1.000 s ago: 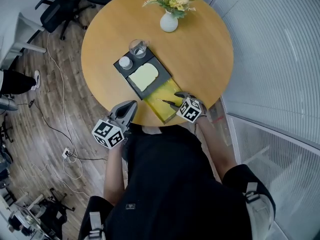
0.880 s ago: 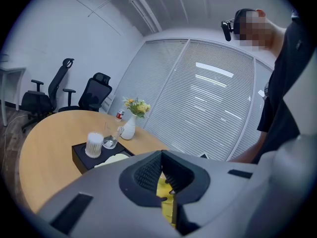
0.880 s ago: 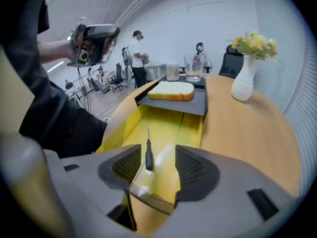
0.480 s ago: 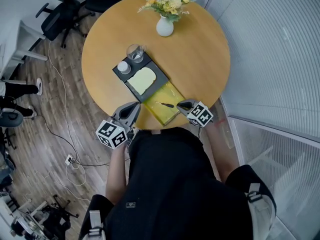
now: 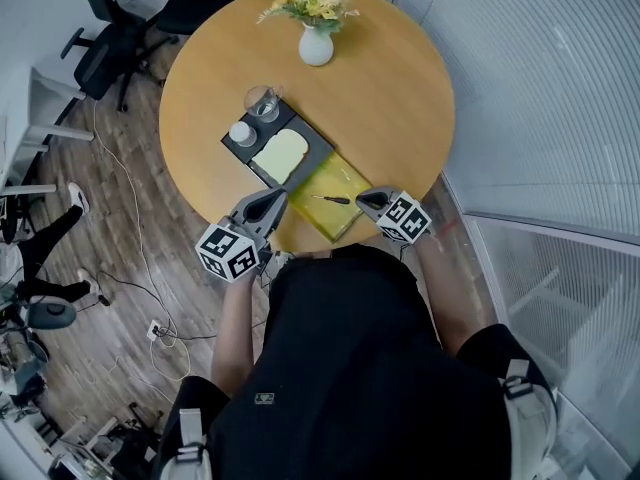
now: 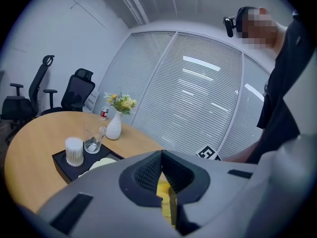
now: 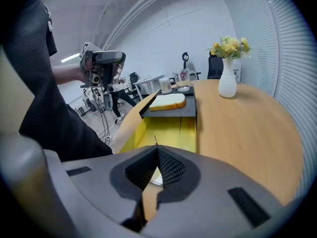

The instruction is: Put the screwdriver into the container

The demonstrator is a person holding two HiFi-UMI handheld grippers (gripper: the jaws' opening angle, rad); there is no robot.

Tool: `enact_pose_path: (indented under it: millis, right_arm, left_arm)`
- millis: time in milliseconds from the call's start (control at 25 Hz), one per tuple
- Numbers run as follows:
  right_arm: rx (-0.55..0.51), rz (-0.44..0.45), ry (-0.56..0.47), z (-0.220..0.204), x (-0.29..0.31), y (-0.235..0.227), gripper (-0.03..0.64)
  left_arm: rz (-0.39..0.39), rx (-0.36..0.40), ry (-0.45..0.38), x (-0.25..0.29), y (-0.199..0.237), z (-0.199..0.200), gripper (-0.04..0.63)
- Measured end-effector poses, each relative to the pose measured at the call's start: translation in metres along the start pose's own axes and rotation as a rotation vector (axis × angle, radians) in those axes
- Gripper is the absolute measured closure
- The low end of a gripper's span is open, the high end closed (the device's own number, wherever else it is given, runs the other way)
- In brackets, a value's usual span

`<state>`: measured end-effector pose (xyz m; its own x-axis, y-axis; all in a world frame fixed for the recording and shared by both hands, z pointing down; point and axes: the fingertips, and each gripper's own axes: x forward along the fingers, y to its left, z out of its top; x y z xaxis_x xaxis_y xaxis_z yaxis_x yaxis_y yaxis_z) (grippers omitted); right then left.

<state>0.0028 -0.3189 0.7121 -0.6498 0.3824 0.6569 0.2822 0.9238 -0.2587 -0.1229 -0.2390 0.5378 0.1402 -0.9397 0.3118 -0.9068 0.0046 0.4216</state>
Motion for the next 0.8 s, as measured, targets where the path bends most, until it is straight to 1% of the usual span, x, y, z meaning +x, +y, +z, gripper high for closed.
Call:
enact_pose_path:
  millis: [280, 560, 800]
  right_arm:
    - [-0.084, 0.028, 0.059, -0.009, -0.011, 0.002, 0.612]
    - [-0.116, 0.072, 0.077, -0.01, -0.014, 0.001, 0.612]
    - [-0.12, 0.063, 0.074, -0.001, -0.01, -0.011, 0.612]
  left_arm:
    - [0.005, -0.001, -0.004, 0.005, -0.004, -0.004, 0.591]
    - [0.055, -0.015, -0.025, -0.001, -0.003, -0.008, 0.591]
    - [0.075, -0.035, -0.034, -0.006, 0.007, -0.009, 0.591]
